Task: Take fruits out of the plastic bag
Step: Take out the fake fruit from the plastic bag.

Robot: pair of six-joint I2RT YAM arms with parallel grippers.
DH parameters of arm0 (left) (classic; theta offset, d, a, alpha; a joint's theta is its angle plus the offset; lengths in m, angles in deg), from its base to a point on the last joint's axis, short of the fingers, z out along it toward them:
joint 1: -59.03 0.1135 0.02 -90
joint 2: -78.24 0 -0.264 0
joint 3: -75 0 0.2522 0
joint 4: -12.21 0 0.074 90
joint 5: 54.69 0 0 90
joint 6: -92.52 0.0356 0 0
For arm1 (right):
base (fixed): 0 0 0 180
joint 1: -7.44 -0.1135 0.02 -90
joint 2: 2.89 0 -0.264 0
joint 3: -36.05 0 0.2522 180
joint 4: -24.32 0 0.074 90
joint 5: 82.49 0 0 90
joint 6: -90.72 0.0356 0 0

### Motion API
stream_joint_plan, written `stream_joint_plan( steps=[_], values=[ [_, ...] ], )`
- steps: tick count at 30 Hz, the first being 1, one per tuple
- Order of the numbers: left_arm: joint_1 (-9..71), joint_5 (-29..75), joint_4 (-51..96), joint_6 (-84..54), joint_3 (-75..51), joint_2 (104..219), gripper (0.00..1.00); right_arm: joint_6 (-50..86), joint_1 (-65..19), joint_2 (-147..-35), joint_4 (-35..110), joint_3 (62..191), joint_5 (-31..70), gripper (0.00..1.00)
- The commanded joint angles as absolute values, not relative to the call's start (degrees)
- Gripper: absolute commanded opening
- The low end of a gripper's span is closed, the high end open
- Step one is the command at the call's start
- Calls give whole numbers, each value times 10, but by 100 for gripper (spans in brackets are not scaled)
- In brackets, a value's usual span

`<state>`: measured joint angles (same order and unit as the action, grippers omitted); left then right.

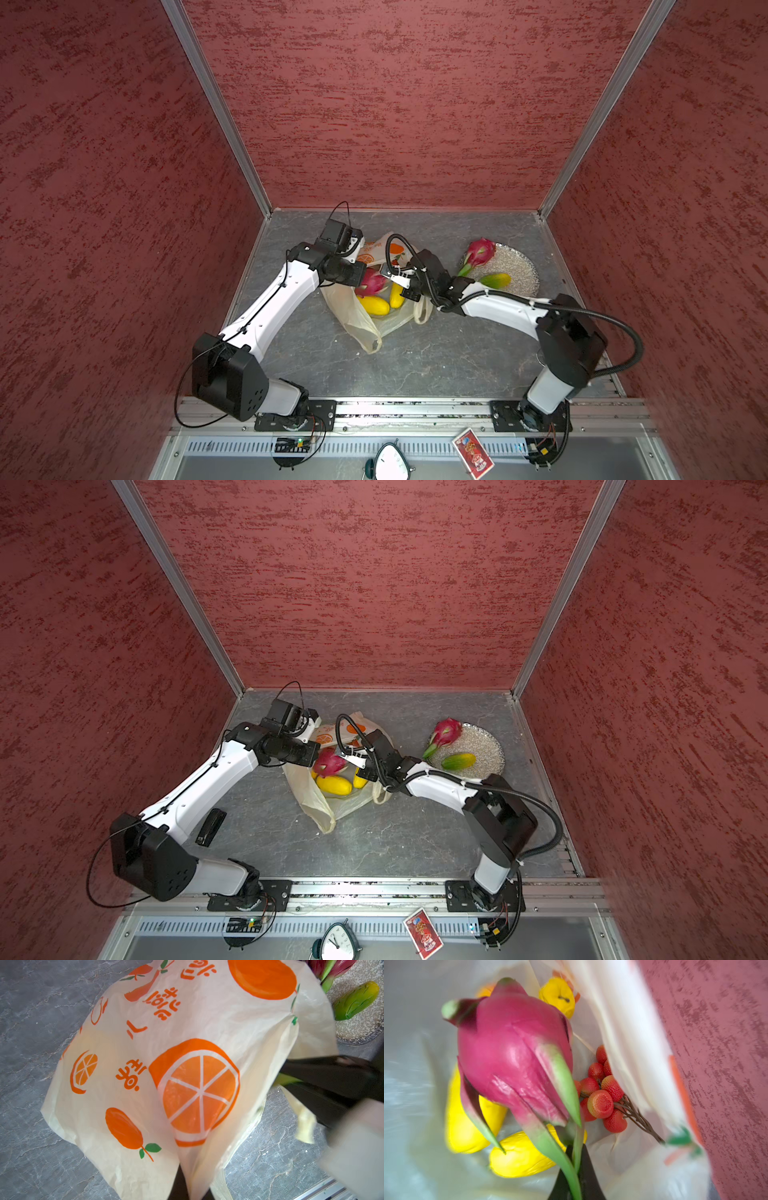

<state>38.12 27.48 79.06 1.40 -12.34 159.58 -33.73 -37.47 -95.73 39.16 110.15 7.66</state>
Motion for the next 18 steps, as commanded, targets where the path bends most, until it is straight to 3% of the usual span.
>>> stream_joint_plan(
  steps=[1,6,10,18],
  values=[
    [392,256,777,-1,-110,1586,0,-268,-379,-840,386,1041,114,0],
    [397,247,780,-10,-102,1586,0,-195,-365,-682,494,999,75,0],
    [397,242,778,-16,-90,1578,0,-116,-269,-602,574,1000,115,0],
    [397,234,785,-17,-88,1574,0,-41,-43,-615,570,1018,219,0]
  ],
)
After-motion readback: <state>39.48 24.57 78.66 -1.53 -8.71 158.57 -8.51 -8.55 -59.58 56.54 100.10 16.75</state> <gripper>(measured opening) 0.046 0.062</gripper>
